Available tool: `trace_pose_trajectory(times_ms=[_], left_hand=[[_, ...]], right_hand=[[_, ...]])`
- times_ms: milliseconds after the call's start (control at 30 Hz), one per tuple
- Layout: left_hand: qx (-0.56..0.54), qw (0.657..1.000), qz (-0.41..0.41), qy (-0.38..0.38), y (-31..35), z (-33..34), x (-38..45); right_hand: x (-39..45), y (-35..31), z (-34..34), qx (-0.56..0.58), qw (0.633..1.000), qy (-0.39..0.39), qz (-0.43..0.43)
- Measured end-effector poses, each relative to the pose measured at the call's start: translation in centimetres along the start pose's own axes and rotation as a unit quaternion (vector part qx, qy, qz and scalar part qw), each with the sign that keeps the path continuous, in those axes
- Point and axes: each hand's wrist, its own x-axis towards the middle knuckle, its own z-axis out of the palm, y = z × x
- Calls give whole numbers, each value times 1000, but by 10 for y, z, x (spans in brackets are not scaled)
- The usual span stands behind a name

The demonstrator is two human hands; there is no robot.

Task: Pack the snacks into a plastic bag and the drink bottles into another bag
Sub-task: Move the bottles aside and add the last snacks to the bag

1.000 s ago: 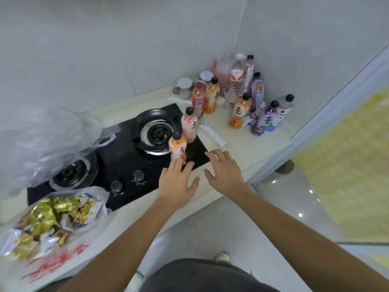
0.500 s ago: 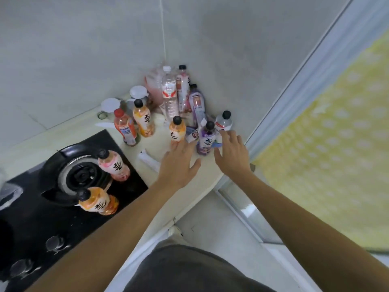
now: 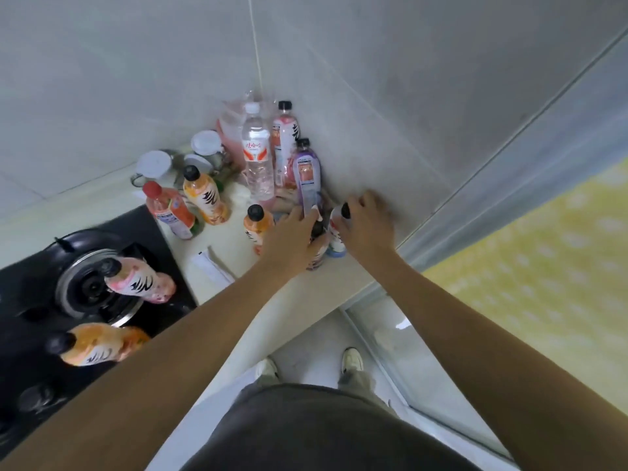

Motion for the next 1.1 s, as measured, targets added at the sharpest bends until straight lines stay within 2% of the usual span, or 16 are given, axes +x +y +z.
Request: trace_pose_trajectory(times_ms=[233, 367, 567, 800, 1100], left_hand=[[-50, 994, -76, 58, 23, 10, -26], [-75, 985, -134, 76, 25, 14, -53], [-79, 960, -241, 120, 18, 3, -112], [-76, 932, -325, 140, -18, -11, -180], [-80, 925, -332, 165, -73, -20, -205]], right_hand=[[0, 20, 17, 195, 977, 34, -77], [-8, 17, 23, 219, 964, 30, -148], [-35, -11, 22, 283, 938, -13, -199], [-62, -71, 25, 272, 916, -55, -288], [-52, -142, 28, 229, 919, -58, -314]])
